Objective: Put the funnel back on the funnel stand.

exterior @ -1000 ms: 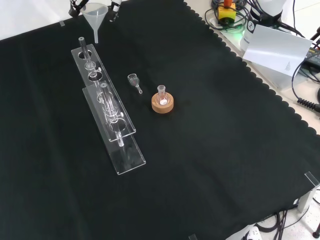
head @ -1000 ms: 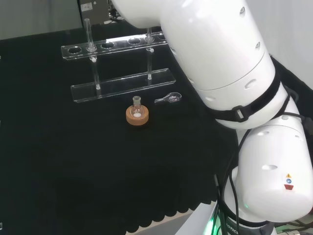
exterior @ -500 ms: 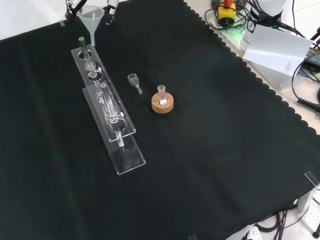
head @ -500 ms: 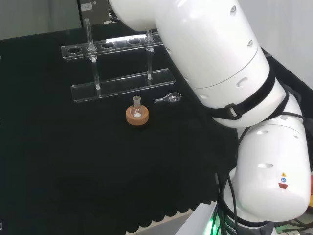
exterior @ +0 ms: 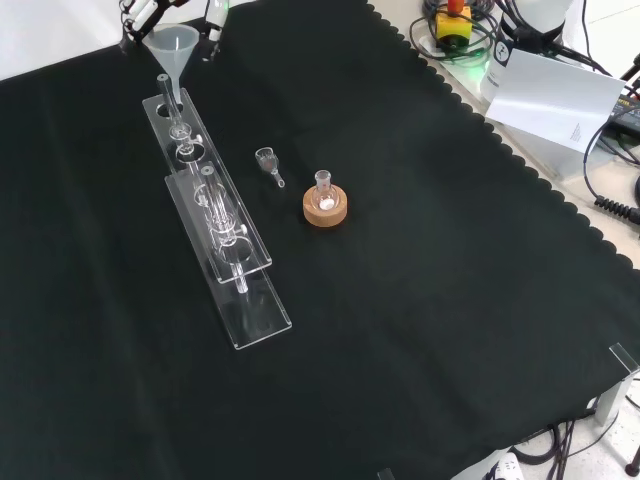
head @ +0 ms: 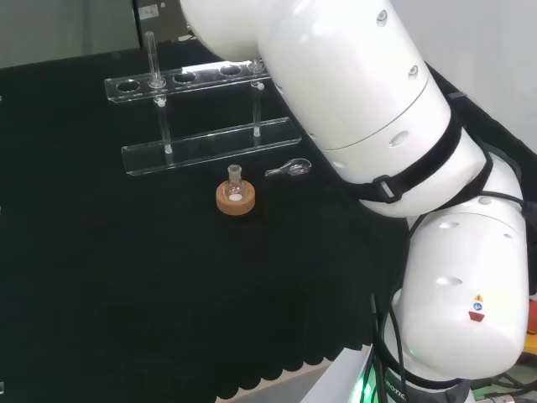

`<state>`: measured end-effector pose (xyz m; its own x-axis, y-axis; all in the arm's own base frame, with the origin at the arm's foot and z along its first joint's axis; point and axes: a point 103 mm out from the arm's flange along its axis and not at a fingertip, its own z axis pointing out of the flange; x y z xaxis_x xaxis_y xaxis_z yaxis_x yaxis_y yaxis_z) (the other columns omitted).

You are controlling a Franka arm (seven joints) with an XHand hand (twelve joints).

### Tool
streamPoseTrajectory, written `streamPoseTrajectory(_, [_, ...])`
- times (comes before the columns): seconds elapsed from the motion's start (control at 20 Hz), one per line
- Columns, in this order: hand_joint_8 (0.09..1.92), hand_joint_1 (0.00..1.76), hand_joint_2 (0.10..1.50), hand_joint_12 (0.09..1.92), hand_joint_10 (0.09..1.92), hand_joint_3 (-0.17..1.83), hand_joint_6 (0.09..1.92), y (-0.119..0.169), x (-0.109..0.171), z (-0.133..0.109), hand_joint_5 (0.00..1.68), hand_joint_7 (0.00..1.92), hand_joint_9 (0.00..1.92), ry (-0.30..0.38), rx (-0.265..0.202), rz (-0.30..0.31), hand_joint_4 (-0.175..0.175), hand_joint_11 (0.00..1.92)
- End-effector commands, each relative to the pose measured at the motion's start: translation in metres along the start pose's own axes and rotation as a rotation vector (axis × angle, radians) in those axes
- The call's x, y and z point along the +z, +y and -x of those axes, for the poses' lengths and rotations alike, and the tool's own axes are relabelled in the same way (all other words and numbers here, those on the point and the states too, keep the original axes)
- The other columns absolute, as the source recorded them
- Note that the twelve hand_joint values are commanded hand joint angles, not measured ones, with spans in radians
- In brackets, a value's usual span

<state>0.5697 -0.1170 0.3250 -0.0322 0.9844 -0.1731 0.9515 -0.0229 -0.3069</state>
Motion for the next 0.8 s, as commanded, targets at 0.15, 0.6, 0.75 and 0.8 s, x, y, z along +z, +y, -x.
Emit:
streamPoseTrajectory(0.15, [0.72, 0.85, 1.02, 1.29, 0.55, -0.17, 0.18, 0.013, 0.002, 0.003, 0.53, 0.54, 0.70, 0.004, -0.001, -0.008, -0.078, 0.44])
streamPoseTrajectory(0.6, [0.72, 0.85, 1.02, 1.29, 0.55, -0.17, 0.19, 0.026, 0.005, -0.007, 0.53, 0.54, 0.70, -0.023, -0.007, -0.024, -0.078, 0.44])
streamPoseTrajectory(0.75, [0.72, 0.85, 1.02, 1.29, 0.55, -0.17, 0.19, 0.028, 0.008, -0.007, 0.53, 0.54, 0.70, -0.036, -0.011, -0.037, -0.078, 0.44])
streamPoseTrajectory(0.8, [0.72, 0.85, 1.02, 1.29, 0.55, -0.17, 0.19, 0.029, 0.009, -0.008, 0.53, 0.54, 0.70, -0.048, -0.010, -0.040, -0.078, 0.44])
